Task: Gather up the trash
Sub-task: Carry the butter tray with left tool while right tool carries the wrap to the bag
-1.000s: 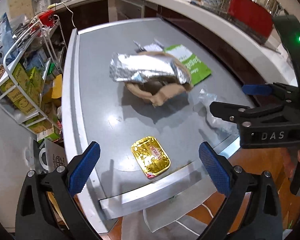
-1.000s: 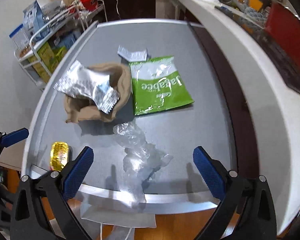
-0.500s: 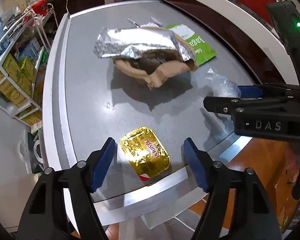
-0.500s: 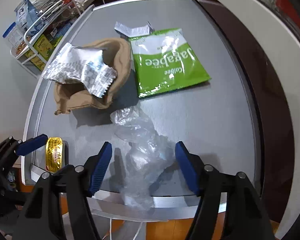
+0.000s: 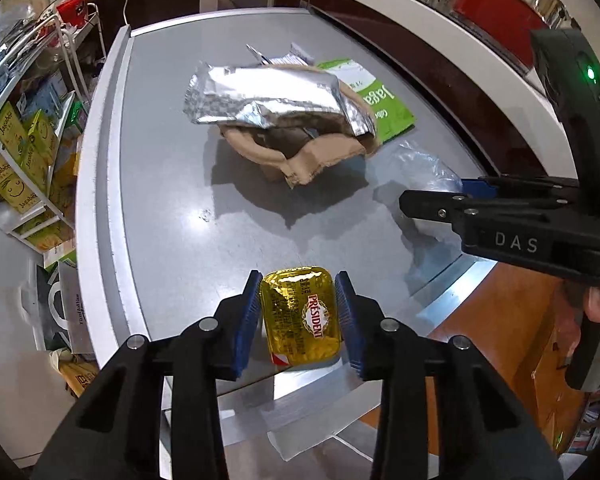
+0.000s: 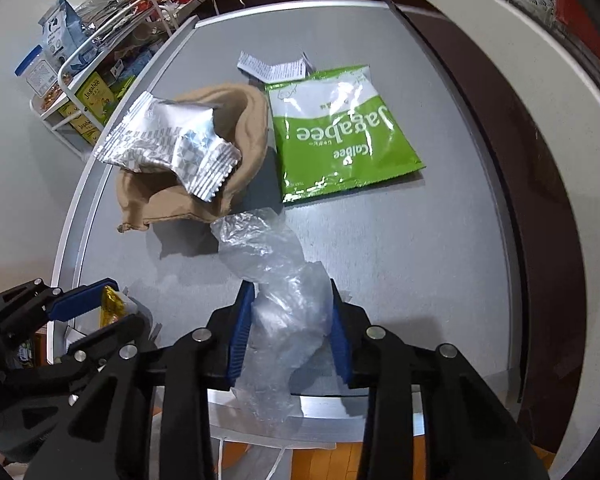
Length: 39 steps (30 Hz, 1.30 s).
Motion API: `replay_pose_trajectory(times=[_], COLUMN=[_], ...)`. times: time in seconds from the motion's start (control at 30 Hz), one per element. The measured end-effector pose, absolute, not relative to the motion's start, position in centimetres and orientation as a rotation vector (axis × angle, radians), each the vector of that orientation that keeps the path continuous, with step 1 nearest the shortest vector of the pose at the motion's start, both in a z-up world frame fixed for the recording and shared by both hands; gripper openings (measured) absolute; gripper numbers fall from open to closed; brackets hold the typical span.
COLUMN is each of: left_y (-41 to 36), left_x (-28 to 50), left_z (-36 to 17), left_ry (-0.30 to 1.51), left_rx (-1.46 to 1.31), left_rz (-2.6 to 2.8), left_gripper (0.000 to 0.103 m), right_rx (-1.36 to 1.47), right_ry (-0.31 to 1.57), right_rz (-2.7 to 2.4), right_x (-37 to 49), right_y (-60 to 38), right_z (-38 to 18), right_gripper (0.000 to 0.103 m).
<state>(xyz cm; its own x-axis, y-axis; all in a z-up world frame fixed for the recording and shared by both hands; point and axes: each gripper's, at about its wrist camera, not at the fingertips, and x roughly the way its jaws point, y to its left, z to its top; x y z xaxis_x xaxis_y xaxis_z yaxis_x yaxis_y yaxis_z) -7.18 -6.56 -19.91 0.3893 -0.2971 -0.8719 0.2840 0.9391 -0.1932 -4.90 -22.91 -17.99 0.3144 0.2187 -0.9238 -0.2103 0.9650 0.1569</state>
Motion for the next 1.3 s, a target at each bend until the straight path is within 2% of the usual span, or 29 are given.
replay_pose_trajectory(times=[0.6, 1.0, 1.3], left_y=[-4.5, -4.6, -6.2], left_x=[-7.2, -11.1, -16.5], left_z=[-13.6, -7.6, -9.7], left_ry=[0.953, 0.835, 0.914], left_rx=[-0.066, -0.055, -0.023], left_rz=[-0.349, -0.41, -0.498], left_gripper=[0.038, 0.038, 0.038], right_rx=[0.033, 0.051, 0.013], right_ry=[1.068, 0.952, 1.049], right_rz=[0.306, 0.404, 0.426], right_x=[-6.0, -11.3, -16.6], right_y=[-24.2, -25.0, -25.1], right_z=[-11.7, -5.4, -7.9], right_gripper=[0.035, 0.035, 0.035])
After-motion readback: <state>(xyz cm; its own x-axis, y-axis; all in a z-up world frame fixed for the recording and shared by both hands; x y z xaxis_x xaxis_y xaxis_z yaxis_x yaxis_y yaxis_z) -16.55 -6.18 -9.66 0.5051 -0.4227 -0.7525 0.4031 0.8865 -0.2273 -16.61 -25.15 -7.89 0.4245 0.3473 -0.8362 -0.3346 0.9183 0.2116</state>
